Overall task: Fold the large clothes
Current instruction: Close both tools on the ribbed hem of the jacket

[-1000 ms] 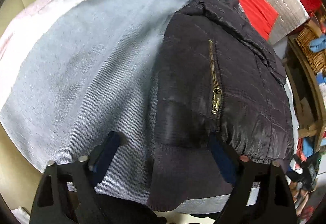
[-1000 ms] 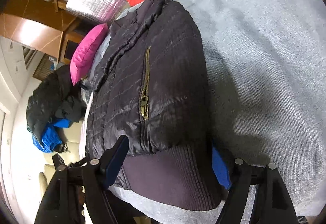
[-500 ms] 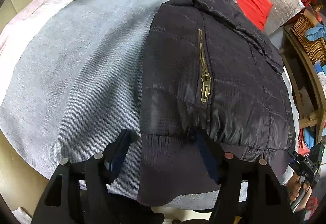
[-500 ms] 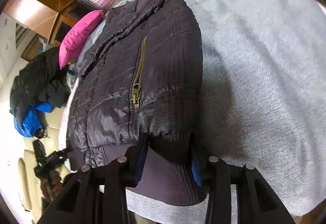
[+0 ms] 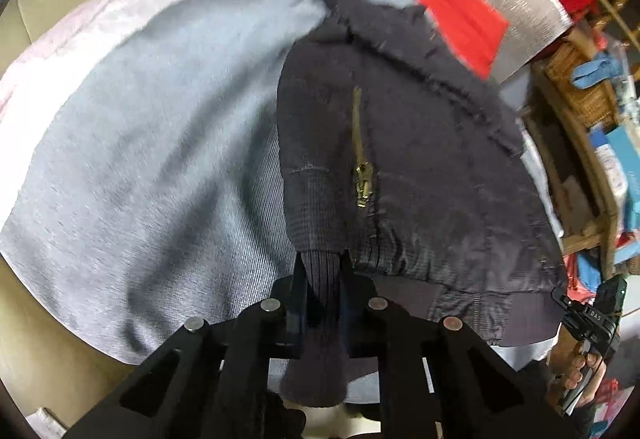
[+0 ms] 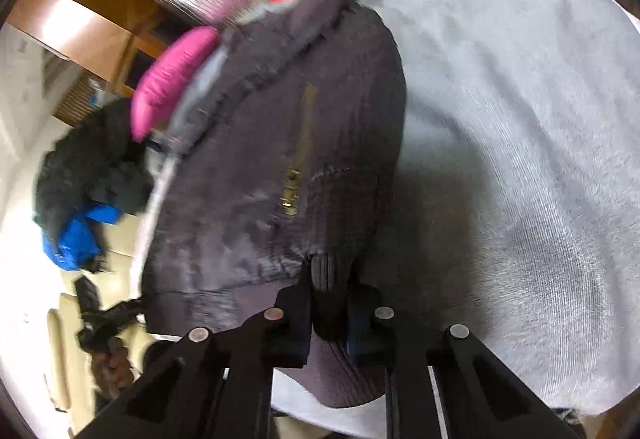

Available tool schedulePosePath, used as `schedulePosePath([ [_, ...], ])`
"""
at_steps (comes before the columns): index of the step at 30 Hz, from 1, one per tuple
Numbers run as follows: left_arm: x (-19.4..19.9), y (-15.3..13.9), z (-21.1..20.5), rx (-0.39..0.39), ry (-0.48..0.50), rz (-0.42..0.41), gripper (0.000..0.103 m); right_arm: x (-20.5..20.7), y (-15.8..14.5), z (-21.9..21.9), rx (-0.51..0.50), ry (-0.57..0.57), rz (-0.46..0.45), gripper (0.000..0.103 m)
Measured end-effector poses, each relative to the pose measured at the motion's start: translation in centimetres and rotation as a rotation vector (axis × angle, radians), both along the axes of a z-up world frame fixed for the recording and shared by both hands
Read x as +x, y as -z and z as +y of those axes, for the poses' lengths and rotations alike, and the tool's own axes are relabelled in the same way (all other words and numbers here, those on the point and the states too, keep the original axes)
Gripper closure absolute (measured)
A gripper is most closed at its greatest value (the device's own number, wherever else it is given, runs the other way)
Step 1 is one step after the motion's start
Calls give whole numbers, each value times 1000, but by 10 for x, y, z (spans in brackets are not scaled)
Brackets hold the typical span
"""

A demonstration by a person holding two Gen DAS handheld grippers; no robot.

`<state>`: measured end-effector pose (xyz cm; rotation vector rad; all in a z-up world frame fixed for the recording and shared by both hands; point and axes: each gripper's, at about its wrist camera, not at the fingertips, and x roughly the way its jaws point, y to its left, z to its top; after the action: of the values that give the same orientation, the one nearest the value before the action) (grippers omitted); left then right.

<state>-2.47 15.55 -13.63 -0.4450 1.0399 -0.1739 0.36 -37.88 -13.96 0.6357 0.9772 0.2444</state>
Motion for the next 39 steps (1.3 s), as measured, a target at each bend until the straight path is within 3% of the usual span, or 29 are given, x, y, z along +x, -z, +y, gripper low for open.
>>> schedulePosePath([
  [3,0,8,4,-4,2,21,90,-5,-6,-3,13,-29,-15,92],
  [7,6,27,4,2,-20,73,90,-2,25,-13,56,-8,49,92],
  [20,22,36,-12,59,-15,90,84,-4,44,-18,132,18,64,88],
  [29,26,42,-7,36,-38,128,66,-2,41,-11,83,24,70,88],
  [36,27,43,-6,27,-37,135,66,0,42,-12,91,9,84,88],
  [38,27,42,-5,19,-14,123,83,1,42,-12,89,2,87,88],
  [39,27,41,-8,34,-9,118,84,1,42,-11,86,-1,87,89],
])
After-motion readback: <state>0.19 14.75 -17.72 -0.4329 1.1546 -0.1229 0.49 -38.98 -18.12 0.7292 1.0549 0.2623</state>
